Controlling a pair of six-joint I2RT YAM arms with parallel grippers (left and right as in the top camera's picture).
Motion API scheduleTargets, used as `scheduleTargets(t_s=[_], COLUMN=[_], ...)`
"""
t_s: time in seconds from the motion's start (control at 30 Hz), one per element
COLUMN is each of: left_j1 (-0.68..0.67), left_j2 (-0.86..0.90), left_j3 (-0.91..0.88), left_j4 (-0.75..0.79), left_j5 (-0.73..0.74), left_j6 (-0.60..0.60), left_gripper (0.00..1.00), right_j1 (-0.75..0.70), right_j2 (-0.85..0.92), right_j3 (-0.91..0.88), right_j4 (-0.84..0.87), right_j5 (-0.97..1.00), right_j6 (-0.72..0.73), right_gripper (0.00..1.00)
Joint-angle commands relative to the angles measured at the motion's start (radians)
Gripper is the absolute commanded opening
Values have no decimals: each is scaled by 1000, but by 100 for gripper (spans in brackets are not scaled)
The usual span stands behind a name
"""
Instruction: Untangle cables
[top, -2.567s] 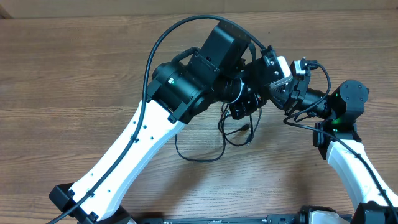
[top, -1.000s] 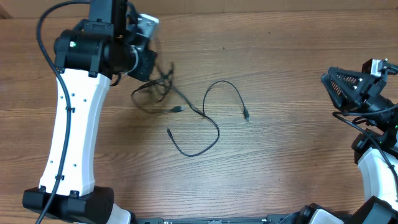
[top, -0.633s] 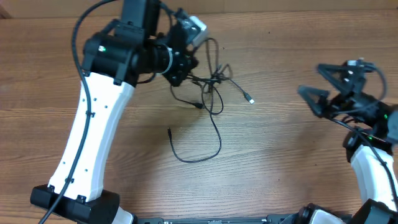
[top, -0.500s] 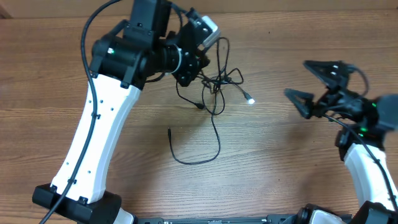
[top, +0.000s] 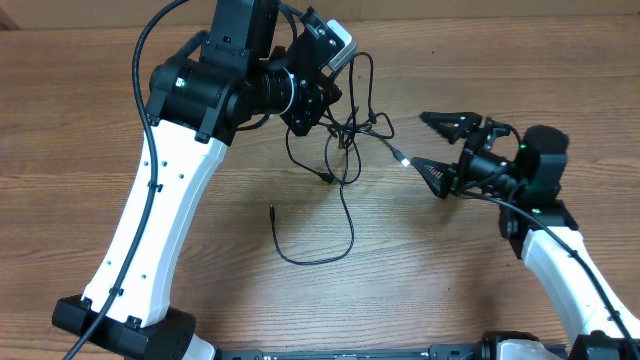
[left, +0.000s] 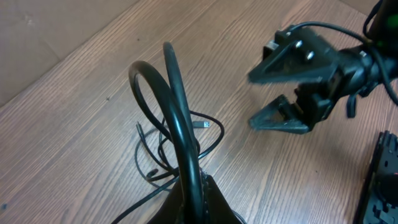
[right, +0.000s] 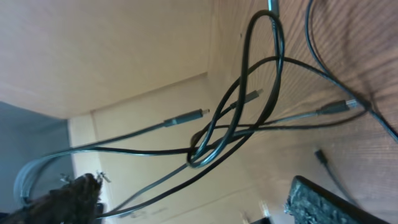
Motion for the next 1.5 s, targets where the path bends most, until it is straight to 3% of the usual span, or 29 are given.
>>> scheduleTargets(t_s=[0.0,0.3,0.53,0.7,0.9,1.17,1.33,1.47], left_j1=[-1,-2,-3,-18,-32,-32,-31,-25], left_j2=[1,1,1,2,2,2,3,3], left_j3=[11,11,11,11,11,11,11,11], left_j4=[11,7,2,-2,-5,-56,-95,-112], left_j5=[47,65,97,102,48,-153,-443,-486], left_j6=[-11,-52,-51,-51,-51,-54,-198,-237], left_gripper=[4,4,4,4,4,4,4,4], right_j1=[71,224,279,318,332,306,209,92], right_j2=[-10,-8,32,85,125,122,121,121], right_j3=[8,8,8,8,8,8,8,8], right_j4=[7,7,16,113,125,158,287,311], right_j5=[137,377,470,497,502,436,255,125], right_j6=[-57,-37,21,26,26,26,26,25], right_gripper=[88,62,53,50,4,4,4,4])
